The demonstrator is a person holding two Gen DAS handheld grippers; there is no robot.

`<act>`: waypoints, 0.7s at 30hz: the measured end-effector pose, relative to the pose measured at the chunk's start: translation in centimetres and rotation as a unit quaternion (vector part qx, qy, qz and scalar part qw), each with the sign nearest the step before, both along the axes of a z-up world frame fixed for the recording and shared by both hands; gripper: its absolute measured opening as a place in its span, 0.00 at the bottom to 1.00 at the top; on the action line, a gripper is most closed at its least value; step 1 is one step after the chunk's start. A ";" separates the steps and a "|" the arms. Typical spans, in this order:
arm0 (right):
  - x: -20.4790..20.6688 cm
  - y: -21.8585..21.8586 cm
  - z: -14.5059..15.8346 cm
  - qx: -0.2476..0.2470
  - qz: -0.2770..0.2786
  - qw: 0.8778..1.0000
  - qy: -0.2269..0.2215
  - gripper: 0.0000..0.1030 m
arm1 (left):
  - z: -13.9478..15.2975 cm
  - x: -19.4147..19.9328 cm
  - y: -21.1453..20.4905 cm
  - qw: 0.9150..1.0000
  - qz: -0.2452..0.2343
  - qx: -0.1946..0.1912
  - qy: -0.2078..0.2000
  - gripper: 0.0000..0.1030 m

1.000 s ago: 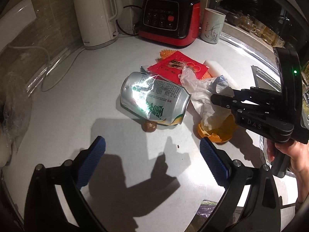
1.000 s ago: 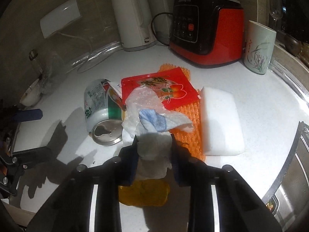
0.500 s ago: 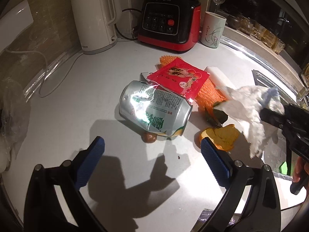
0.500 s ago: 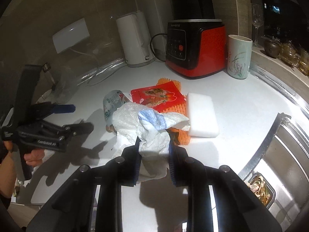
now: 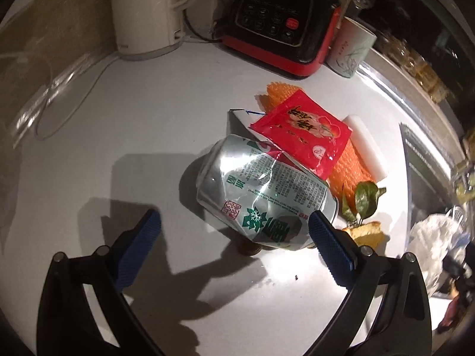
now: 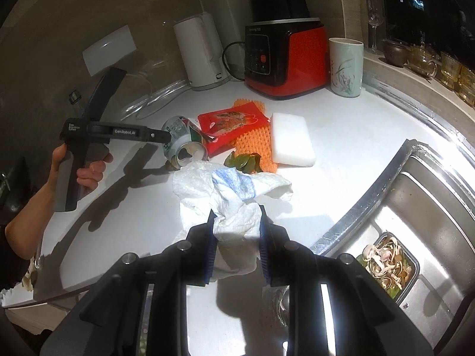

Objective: Collect trash
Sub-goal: 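Grasp the white tissues with the right tool and lift them, then grasp the crushed silver can with the left tool while the right tool holds the tissues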

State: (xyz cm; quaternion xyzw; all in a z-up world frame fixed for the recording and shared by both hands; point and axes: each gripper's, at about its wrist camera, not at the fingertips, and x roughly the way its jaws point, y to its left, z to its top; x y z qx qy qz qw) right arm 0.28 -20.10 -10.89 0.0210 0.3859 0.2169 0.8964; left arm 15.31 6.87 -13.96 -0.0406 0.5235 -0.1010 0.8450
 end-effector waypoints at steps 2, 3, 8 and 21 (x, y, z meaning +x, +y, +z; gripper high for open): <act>0.2 0.0 -0.1 0.005 0.001 1.000 0.001 0.24 | 0.0 0.2 0.5 0.999 0.036 -0.036 0.021 0.93; 0.4 0.0 -0.2 0.007 0.003 1.000 0.002 0.24 | 0.1 0.3 0.5 0.997 0.051 -0.052 0.027 0.93; 1.3 0.3 -0.6 0.018 0.015 1.000 0.003 0.24 | 0.3 1.2 -0.5 0.990 0.124 -0.040 0.045 0.93; 1.8 -0.4 -0.8 0.050 0.026 0.998 0.001 0.25 | -3.0 5.0 -0.4 0.947 0.282 -0.076 0.138 0.93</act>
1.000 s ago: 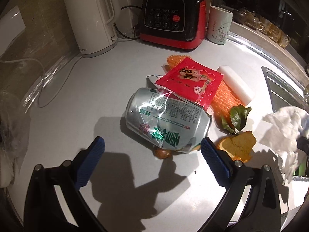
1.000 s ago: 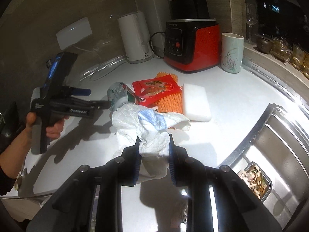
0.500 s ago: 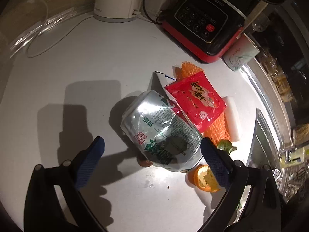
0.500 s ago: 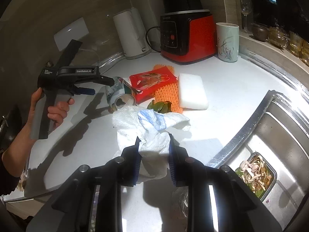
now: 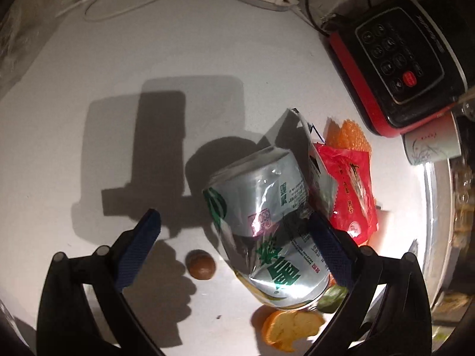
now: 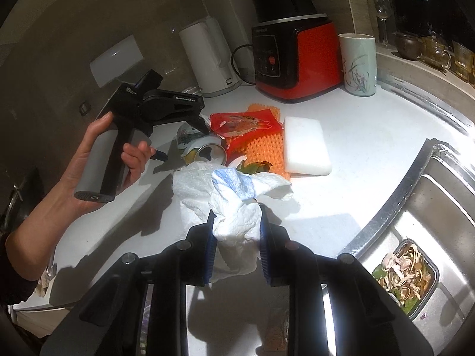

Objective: Collect trash
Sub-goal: 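Grasp the crushed silver can with the left tool while the right tool holds the tissues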

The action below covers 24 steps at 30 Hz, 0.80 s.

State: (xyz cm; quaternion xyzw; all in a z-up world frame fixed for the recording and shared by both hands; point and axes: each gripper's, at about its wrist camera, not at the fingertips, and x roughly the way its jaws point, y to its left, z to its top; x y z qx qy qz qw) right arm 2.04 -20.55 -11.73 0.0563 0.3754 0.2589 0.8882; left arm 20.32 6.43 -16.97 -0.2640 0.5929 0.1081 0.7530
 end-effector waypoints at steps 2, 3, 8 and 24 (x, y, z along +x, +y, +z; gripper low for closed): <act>0.0 -0.2 -0.1 0.006 -0.001 1.000 0.003 0.25 | -0.6 0.3 -0.3 1.000 0.011 -0.015 0.007 0.93; 0.0 -0.3 -0.2 0.008 -0.003 1.000 0.005 0.25 | -0.9 0.5 -0.5 1.000 0.015 -0.022 0.012 0.93; -0.3 -0.8 -0.3 0.010 -0.006 1.000 0.007 0.25 | -1.6 1.2 -1.5 0.999 0.016 -0.030 0.014 0.91; -1.8 -1.0 0.4 0.004 -0.015 1.000 -0.002 0.25 | 2.5 -0.7 -2.4 0.997 -0.051 -0.041 -0.046 0.44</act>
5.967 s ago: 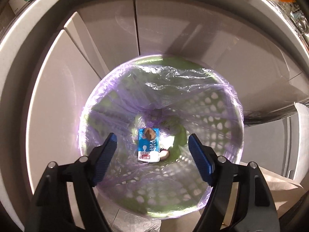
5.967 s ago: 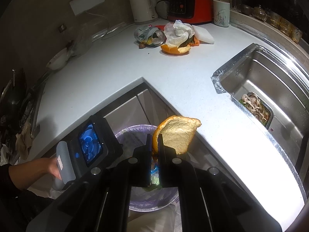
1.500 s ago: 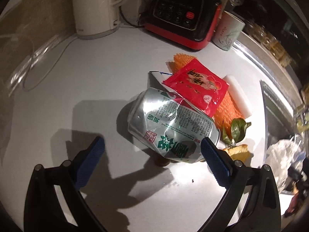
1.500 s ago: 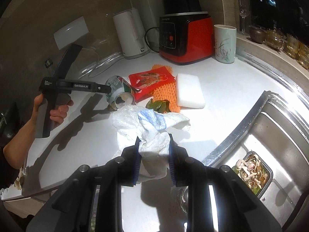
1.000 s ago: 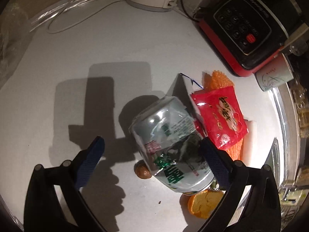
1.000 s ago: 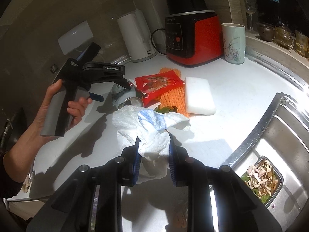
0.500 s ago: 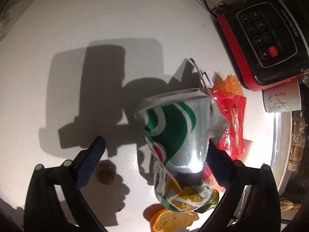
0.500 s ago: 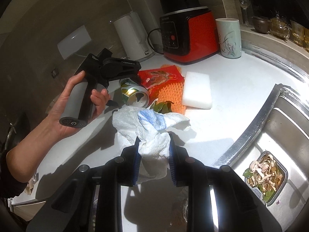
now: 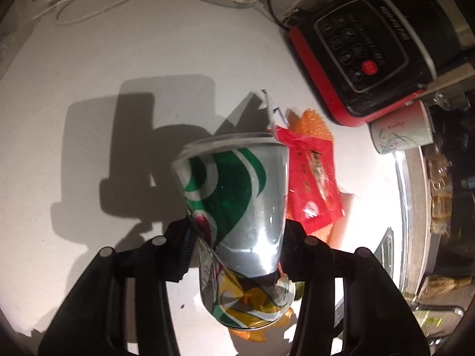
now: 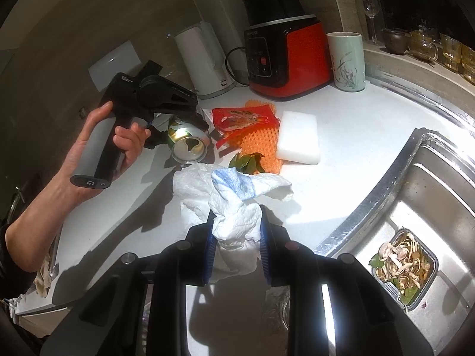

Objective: Collect trash
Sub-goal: 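Grasp the crushed silver can with the left tool while the right tool holds the tissues, then carry the can and tissues over the bin and open both tools to drop them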

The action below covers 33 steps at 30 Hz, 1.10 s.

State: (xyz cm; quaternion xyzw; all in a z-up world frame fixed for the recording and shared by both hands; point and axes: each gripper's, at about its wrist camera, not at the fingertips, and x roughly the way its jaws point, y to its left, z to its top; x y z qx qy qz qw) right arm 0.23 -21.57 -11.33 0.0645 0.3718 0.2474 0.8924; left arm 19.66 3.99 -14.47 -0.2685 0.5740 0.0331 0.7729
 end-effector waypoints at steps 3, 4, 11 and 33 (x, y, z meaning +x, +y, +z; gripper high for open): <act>-0.9 0.6 0.7 -0.010 0.004 1.000 -0.010 0.25 | 1.9 -2.1 -0.1 0.999 -0.028 0.019 -0.021 0.44; -1.4 0.8 0.9 -0.014 0.006 1.000 -0.013 0.25 | 2.6 -3.1 -0.2 0.998 -0.040 0.025 -0.029 0.44; -6.0 2.8 1.5 -0.034 0.013 0.999 -0.022 0.25 | 4.2 -10.0 -0.7 0.990 -0.110 0.067 -0.053 0.44; -21.7 6.6 -5.4 -0.081 -0.041 0.994 0.063 0.25 | -2.7 -34.1 -3.8 0.923 -0.338 0.171 -0.066 0.44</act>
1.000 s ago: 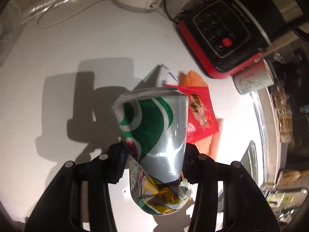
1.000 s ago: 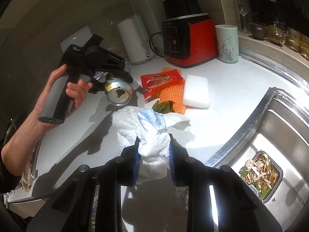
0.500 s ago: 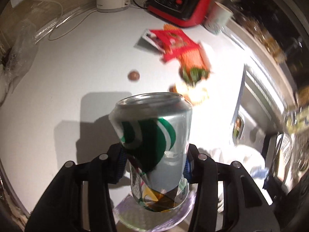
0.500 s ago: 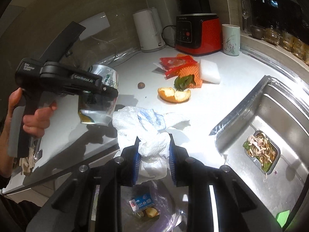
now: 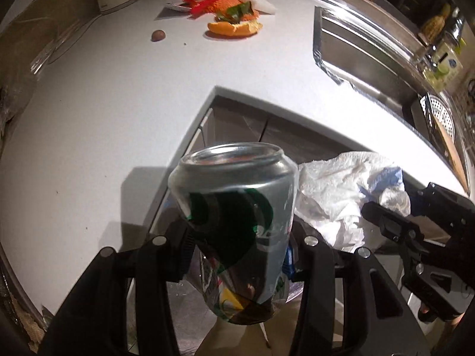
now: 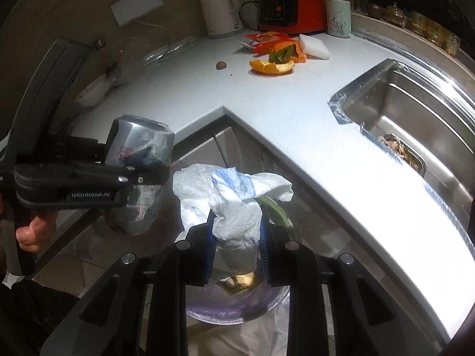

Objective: Collect trash
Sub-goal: 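Carry the can and tissues over the bin and open both tools to drop them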

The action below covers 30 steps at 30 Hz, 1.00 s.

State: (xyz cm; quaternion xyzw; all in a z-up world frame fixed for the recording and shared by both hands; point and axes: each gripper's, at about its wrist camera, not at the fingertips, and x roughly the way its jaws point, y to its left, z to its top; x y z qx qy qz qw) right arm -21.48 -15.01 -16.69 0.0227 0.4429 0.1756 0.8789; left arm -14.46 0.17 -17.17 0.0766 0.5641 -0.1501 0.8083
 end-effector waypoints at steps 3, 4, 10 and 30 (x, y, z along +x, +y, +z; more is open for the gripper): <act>-1.0 0.0 -1.0 -0.006 -0.011 1.000 0.010 0.25 | -2.3 -1.3 -0.5 1.000 -0.019 0.008 0.007 0.44; -1.2 0.0 -1.3 -0.009 -0.014 1.000 0.013 0.25 | -3.0 -1.6 -0.5 1.000 -0.025 0.007 0.007 0.44; -2.2 -0.3 -2.6 -0.014 -0.026 0.999 0.030 0.25 | -7.5 -2.9 -1.0 0.998 -0.059 0.023 0.020 0.44; -2.5 0.8 -4.2 -0.016 -0.033 0.997 0.060 0.25 | -13.1 -3.0 -2.2 0.993 -0.096 0.054 0.043 0.44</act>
